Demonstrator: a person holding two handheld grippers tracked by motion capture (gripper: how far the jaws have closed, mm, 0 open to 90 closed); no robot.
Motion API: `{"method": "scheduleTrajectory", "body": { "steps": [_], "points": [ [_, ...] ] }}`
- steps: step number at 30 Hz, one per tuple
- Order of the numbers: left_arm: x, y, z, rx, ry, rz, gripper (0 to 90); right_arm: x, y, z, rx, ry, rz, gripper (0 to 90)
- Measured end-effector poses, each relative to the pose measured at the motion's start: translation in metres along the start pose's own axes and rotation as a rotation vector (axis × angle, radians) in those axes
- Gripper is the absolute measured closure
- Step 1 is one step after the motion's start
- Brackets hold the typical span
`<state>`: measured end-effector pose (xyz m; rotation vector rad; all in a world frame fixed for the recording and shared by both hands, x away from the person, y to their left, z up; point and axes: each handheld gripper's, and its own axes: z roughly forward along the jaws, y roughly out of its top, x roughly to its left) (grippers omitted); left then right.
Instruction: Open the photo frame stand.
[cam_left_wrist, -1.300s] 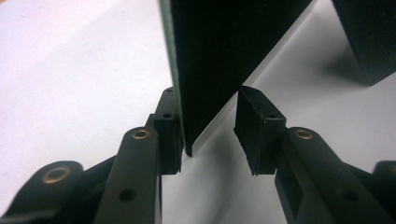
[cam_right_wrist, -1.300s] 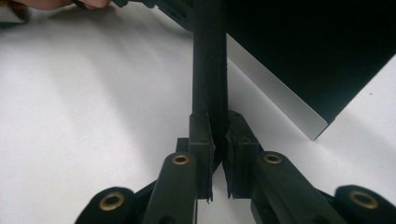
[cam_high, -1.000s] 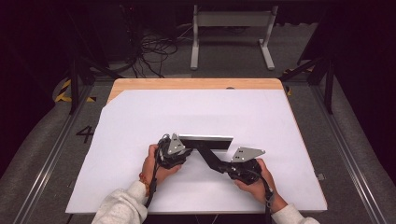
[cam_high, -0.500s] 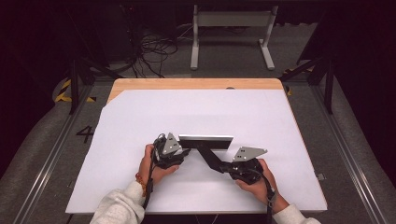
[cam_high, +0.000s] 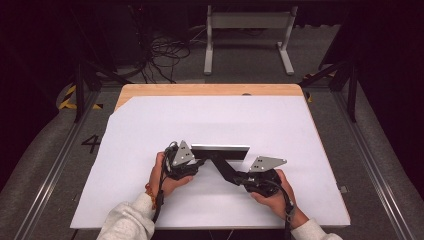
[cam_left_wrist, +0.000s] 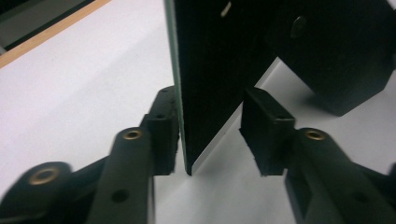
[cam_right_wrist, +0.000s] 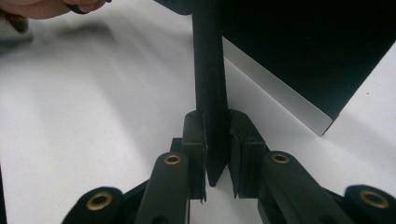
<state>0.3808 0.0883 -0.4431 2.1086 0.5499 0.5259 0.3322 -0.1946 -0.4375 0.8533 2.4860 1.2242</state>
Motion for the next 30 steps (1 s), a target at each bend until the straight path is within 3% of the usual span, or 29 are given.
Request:
{"method": "scheduleTrajectory", "body": {
  "steps": [5,14,22,30],
  "points": [
    [-0.001,0.000,0.000,0.002,0.007,-0.004,62.5,-0.001,-0.001,0.000,0.000,-0.006,0.007,83.7],
    [-0.004,0.000,0.000,0.010,0.029,0.004,62.4,0.000,-0.001,-0.001,0.006,-0.014,0.003,84.5],
    [-0.001,-0.001,-0.001,0.007,0.009,-0.001,63.0,0.002,-0.001,-0.002,0.003,-0.022,-0.006,82.6],
    [0.006,0.004,-0.021,-0.069,-0.025,-0.005,57.7,0.002,0.004,-0.019,-0.057,-0.049,-0.010,82.0]
  ]
}}
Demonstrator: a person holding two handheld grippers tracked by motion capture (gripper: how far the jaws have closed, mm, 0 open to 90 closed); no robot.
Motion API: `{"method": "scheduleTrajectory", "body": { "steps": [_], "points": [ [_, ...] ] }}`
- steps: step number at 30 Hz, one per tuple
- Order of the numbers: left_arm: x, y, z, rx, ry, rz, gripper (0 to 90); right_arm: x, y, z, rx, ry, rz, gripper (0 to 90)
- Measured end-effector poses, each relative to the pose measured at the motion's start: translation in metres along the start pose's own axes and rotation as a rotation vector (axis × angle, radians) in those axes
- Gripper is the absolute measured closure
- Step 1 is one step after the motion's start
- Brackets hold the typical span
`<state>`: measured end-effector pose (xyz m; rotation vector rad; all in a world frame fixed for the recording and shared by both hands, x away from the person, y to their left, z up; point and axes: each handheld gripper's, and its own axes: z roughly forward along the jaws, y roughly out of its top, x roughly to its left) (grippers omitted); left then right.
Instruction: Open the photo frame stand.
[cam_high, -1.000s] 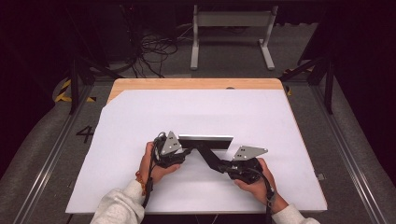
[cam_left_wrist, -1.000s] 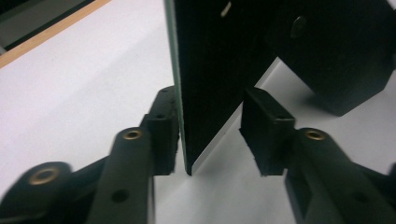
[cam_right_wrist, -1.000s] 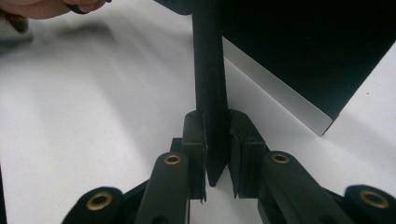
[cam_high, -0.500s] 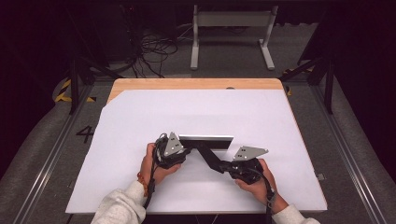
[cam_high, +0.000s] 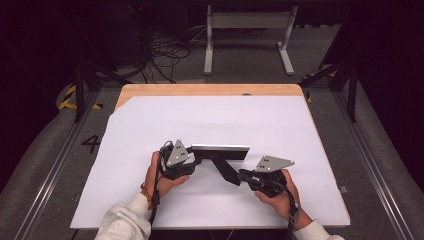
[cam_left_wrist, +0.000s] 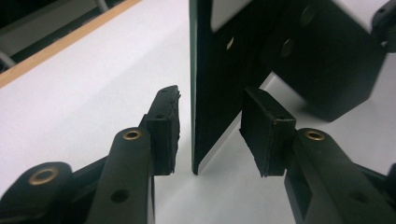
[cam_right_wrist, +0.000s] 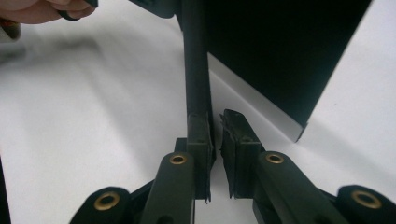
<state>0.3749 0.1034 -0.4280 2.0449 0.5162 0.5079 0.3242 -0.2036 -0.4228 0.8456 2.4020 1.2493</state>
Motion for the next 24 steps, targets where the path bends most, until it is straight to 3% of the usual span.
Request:
{"method": "scheduleTrajectory", "body": {
  "steps": [12,24],
  "points": [
    [0.004,0.006,-0.013,-0.050,-0.028,-0.010,55.9,-0.003,0.007,-0.019,-0.075,-0.107,-0.026,85.3],
    [0.005,0.009,-0.017,-0.076,-0.046,-0.019,54.7,-0.004,0.012,-0.026,-0.130,-0.131,-0.025,87.3]
  ]
}}
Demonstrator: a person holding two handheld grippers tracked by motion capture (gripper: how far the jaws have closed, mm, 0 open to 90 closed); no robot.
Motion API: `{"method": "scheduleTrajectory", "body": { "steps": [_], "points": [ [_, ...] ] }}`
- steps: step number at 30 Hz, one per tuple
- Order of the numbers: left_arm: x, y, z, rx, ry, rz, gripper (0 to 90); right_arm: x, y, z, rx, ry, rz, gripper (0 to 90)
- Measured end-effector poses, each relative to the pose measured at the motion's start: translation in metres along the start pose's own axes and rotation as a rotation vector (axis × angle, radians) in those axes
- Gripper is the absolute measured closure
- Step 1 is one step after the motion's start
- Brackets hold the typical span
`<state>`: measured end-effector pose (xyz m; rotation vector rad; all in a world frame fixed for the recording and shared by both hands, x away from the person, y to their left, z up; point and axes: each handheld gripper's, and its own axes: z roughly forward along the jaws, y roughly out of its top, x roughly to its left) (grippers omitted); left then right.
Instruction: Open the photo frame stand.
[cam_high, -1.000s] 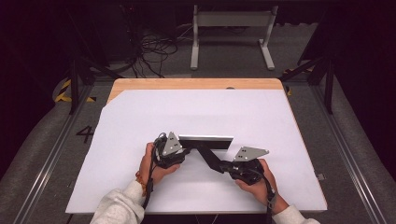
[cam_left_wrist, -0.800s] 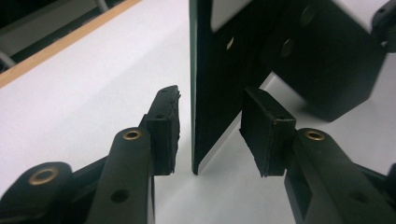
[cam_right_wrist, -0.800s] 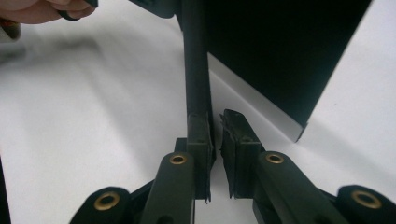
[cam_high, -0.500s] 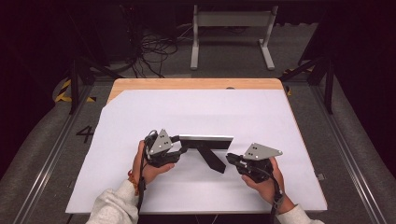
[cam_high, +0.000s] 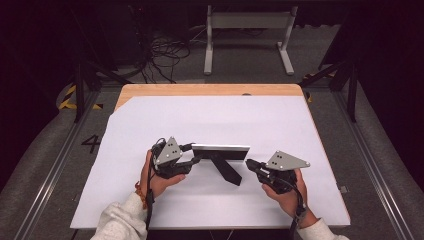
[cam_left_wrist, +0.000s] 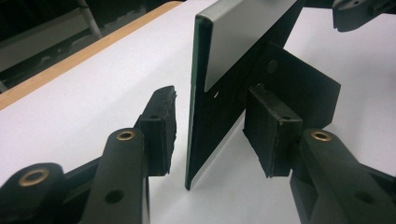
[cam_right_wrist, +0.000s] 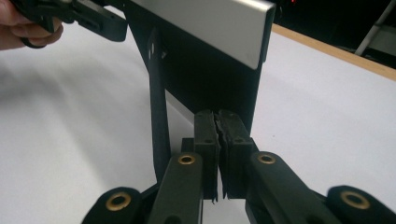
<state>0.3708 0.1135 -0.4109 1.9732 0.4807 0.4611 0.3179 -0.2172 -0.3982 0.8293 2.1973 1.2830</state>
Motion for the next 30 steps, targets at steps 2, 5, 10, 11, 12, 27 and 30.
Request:
{"method": "scheduleTrajectory", "body": {
  "steps": [2,5,10,11,12,27,30],
  "points": [
    [0.001,0.001,0.000,-0.005,-0.009,-0.005,55.0,0.000,0.003,-0.001,-0.016,-0.006,-0.006,88.1],
    [0.001,0.001,0.000,-0.012,-0.015,-0.009,55.9,0.000,0.005,-0.003,-0.031,-0.013,-0.010,89.0],
    [0.000,0.002,-0.001,-0.018,-0.017,-0.010,57.0,0.000,0.008,-0.004,-0.045,-0.021,-0.007,89.9],
    [-0.001,0.002,-0.001,-0.016,-0.020,-0.010,57.0,0.000,0.008,-0.004,-0.045,-0.021,-0.007,89.9],
    [-0.001,0.002,-0.001,-0.015,-0.022,-0.011,57.2,0.001,0.009,-0.004,-0.049,-0.023,-0.008,89.9],
    [-0.002,0.002,-0.007,-0.012,-0.019,-0.018,67.5,0.004,0.015,0.009,-0.046,-0.050,-0.017,90.0],
    [-0.004,0.001,-0.010,-0.007,-0.016,-0.010,69.1,0.000,0.013,0.013,-0.043,-0.043,-0.011,90.0]
  ]
}}
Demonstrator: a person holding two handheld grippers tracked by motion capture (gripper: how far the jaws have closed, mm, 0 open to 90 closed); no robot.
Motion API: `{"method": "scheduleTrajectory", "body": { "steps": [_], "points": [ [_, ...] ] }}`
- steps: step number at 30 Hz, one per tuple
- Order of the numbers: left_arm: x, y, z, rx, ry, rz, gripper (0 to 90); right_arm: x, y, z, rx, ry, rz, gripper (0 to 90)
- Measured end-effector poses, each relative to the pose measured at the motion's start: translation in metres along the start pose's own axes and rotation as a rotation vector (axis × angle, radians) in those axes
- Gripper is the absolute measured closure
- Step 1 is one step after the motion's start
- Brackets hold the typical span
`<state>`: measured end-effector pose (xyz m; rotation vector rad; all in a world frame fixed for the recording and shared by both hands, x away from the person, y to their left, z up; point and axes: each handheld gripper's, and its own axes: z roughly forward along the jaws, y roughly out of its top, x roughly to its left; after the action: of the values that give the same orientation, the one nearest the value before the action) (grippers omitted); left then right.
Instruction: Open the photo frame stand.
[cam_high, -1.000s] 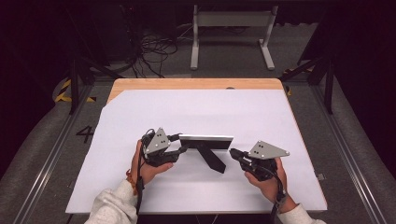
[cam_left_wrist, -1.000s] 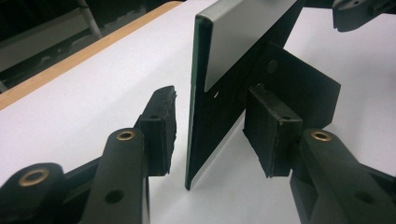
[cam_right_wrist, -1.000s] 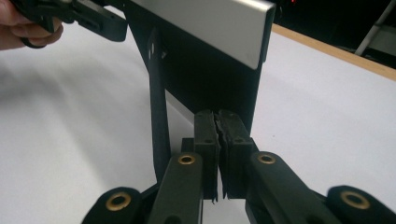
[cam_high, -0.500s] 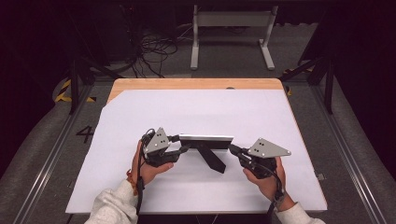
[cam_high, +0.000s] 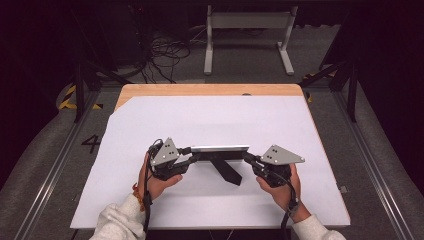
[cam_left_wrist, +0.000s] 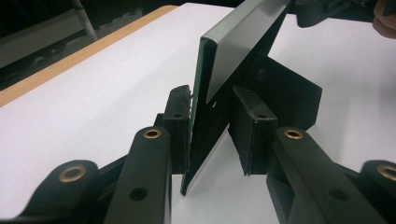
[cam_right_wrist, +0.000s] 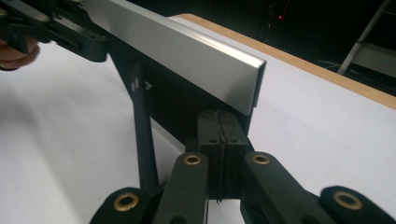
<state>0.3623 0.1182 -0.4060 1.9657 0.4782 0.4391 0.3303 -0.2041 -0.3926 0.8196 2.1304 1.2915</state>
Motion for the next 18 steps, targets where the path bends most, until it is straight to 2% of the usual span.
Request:
{"method": "scheduleTrajectory", "body": {
  "steps": [11,18],
  "points": [
    [-0.008,-0.002,-0.004,0.010,-0.002,0.019,70.9,-0.006,-0.001,0.010,0.010,-0.010,0.013,90.0],
    [-0.011,-0.002,-0.006,0.010,-0.020,0.024,74.6,-0.006,0.000,0.017,0.016,-0.020,0.008,90.0]
  ]
}}
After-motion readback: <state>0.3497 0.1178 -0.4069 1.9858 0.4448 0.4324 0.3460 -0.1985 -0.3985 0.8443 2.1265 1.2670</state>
